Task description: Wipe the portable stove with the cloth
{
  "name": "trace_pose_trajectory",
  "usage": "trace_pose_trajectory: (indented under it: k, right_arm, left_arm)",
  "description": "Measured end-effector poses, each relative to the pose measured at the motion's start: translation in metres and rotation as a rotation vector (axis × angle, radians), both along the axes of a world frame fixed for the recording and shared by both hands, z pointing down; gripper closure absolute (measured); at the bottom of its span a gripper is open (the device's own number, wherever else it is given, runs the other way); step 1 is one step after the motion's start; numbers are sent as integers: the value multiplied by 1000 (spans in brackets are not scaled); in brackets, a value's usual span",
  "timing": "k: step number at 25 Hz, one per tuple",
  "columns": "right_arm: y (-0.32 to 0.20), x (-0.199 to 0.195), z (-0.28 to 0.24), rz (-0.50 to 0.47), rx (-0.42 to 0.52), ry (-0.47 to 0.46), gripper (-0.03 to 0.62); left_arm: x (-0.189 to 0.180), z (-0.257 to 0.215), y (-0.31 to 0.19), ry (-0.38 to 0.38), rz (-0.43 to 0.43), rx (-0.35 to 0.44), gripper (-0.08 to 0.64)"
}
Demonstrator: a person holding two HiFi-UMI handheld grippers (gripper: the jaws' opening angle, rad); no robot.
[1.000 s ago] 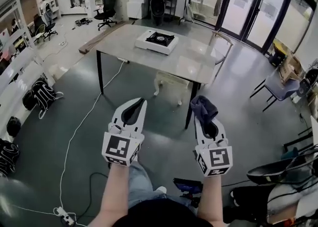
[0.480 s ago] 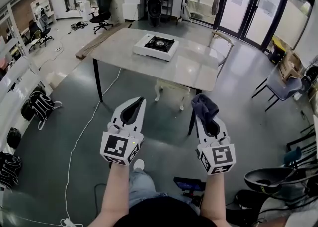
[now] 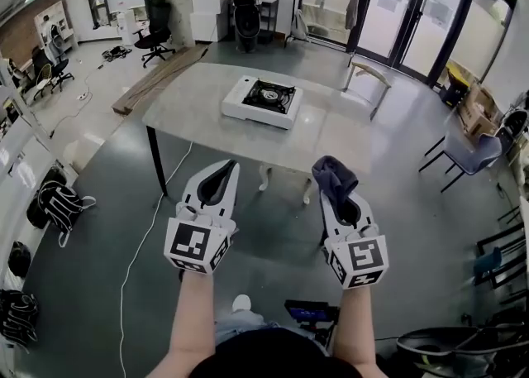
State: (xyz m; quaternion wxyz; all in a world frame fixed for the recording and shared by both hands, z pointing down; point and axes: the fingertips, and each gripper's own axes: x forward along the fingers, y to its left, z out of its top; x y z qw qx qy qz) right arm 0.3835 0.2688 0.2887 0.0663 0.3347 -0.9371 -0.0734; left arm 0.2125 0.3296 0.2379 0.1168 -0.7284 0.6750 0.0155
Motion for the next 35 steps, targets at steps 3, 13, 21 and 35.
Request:
trace_pose_trajectory:
  k: [3, 13, 21, 35]
  right_arm:
    - [-21, -27, 2, 27, -9, 0, 528]
    - [-62, -74, 17, 63, -36, 11, 528]
    - [-110, -94, 43, 72, -92, 14, 528]
    - [-308, -164, 72, 93, -171, -15, 528]
  left_arm:
    - [-33, 2, -20, 5, 7, -9, 549]
    - [-89, 21, -63, 37, 29, -28, 549]
    - [-112, 38, -106, 27, 36, -60, 549]
    - [-196, 60, -287, 53, 34, -125, 549]
